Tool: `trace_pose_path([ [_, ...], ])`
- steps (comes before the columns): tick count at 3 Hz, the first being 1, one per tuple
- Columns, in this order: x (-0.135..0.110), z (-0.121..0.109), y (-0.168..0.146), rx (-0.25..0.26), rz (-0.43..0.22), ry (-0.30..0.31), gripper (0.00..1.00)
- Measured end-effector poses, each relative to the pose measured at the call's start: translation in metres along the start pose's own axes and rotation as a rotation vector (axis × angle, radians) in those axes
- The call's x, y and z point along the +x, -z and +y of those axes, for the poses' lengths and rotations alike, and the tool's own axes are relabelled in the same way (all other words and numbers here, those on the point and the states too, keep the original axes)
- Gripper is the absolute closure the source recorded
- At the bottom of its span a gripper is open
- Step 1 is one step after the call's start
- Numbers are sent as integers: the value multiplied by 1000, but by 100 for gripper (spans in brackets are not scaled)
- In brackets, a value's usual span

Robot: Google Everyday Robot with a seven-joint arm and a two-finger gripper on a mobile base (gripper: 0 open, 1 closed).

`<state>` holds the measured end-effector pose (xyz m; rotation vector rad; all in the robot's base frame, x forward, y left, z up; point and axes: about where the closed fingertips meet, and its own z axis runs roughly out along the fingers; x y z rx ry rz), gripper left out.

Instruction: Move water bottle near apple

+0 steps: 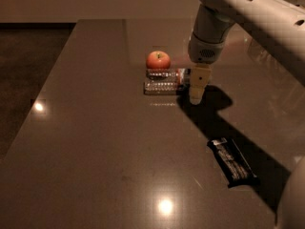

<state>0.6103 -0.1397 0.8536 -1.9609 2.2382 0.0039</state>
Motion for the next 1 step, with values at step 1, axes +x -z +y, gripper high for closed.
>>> trace_pose_path([
  [1, 0, 0, 0, 0, 0, 0, 0],
])
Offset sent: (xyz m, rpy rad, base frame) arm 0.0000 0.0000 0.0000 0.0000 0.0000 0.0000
